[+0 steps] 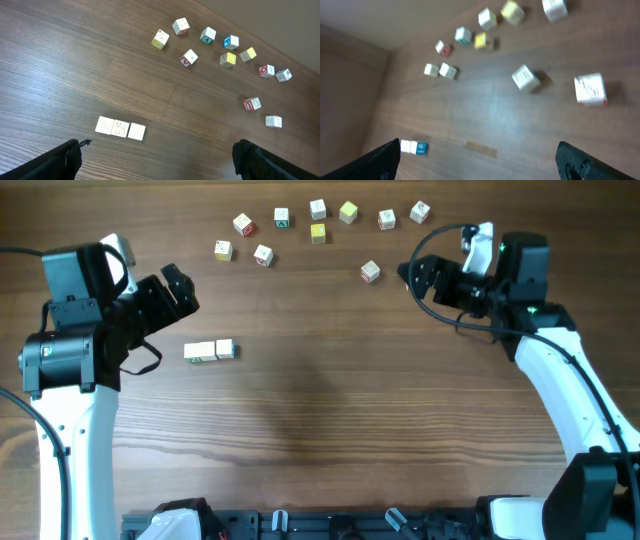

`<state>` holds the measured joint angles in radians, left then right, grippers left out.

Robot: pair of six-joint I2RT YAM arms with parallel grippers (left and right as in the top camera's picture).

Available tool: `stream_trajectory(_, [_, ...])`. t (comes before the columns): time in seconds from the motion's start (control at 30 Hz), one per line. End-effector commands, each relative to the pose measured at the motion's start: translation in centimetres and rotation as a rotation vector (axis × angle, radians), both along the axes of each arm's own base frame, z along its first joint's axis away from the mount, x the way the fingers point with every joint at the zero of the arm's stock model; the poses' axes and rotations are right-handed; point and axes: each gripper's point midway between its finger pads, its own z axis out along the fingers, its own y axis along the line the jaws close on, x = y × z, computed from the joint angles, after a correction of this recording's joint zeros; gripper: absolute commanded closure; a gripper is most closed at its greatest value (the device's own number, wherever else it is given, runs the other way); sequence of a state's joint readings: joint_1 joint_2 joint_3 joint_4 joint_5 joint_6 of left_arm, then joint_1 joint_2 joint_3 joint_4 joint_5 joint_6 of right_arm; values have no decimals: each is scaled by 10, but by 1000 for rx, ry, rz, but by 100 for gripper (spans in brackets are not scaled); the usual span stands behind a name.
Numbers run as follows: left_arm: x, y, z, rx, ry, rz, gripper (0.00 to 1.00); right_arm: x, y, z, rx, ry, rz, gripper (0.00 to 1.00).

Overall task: Form a horizontal line
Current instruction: 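Reach the right gripper to the far cluster and grasp the spiral block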

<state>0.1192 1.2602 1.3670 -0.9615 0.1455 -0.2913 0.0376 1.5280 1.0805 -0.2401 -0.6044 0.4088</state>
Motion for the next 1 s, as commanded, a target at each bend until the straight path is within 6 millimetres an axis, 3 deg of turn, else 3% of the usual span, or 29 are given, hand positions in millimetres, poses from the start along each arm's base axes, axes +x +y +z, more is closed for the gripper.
stream_trajectory(0.0, [-1, 3, -2, 1, 4, 16, 0, 16, 7, 30, -21, -82, 27, 1])
stream_trajectory(0.17, [-1, 3, -2, 1, 4, 16, 0, 27, 23, 51, -37, -131, 57, 1])
stream_trajectory(0.67, [-1, 3, -2, 1, 4, 16, 0, 82, 30, 46, -211, -152, 36, 0])
stream_trajectory(0.83, [-1, 3, -2, 1, 4, 16, 0, 115, 31, 36, -324, -138, 29, 1])
stream_trajectory(0.97, [-1, 3, -2, 1, 4, 16, 0, 138, 39, 5, -397, -85, 40, 1])
